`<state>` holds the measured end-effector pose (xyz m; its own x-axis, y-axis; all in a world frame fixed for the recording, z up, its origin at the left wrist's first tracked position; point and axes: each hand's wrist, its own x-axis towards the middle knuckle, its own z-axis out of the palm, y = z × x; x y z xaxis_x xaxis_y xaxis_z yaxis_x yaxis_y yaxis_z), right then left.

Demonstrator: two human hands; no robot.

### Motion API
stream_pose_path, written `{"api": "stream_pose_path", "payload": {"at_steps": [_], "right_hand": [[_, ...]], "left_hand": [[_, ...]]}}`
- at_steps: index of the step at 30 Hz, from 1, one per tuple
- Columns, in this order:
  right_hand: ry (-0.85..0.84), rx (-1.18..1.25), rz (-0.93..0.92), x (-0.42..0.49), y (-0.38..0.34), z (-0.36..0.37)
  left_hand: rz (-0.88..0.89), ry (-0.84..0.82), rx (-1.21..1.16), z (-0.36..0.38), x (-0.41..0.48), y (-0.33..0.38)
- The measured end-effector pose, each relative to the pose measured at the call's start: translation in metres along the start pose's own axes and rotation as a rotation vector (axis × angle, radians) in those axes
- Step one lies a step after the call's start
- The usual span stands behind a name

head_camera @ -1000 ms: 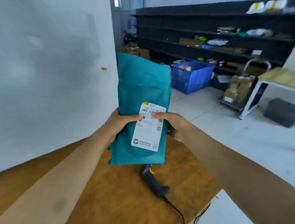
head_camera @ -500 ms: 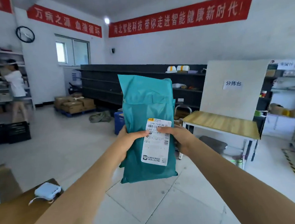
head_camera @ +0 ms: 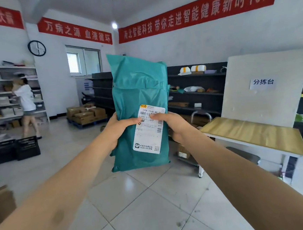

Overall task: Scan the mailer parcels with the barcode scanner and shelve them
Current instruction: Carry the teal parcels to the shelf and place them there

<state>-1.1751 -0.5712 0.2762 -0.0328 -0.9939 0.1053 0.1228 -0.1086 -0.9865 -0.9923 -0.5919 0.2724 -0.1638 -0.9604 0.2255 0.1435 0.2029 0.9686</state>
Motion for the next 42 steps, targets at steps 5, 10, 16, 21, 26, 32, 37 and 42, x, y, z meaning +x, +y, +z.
{"api": "stream_pose_path", "payload": {"at_steps": [5, 10, 16, 21, 26, 32, 37, 42], "right_hand": [[-0.063, -0.002, -0.027, 0.119, -0.010, -0.007], [-0.209, 0.002, -0.010, 0.237, 0.009, -0.005], [-0.444, 0.039, -0.019, 0.398, 0.021, 0.038], [-0.640, 0.092, -0.013, 0.514, 0.026, 0.105], [-0.821, 0.160, 0.042, 0.599, 0.057, 0.203], [-0.984, 0.141, 0.030, 0.677, 0.090, 0.350], [-1.084, 0.129, 0.041, 0.725, 0.103, 0.478], [-1.188, 0.093, 0.108, 0.773, 0.140, 0.596]], "left_hand": [[0.036, 0.085, 0.011, -0.011, 0.101, -0.001], [0.033, 0.206, 0.023, -0.030, 0.192, -0.030], [0.109, 0.413, 0.078, -0.078, 0.300, -0.036], [0.124, 0.585, 0.114, -0.137, 0.369, -0.030], [0.153, 0.711, 0.206, -0.215, 0.414, -0.025], [0.161, 0.867, 0.263, -0.351, 0.452, -0.032], [0.147, 0.973, 0.274, -0.465, 0.474, -0.021], [0.108, 1.117, 0.223, -0.571, 0.500, -0.034]]}}
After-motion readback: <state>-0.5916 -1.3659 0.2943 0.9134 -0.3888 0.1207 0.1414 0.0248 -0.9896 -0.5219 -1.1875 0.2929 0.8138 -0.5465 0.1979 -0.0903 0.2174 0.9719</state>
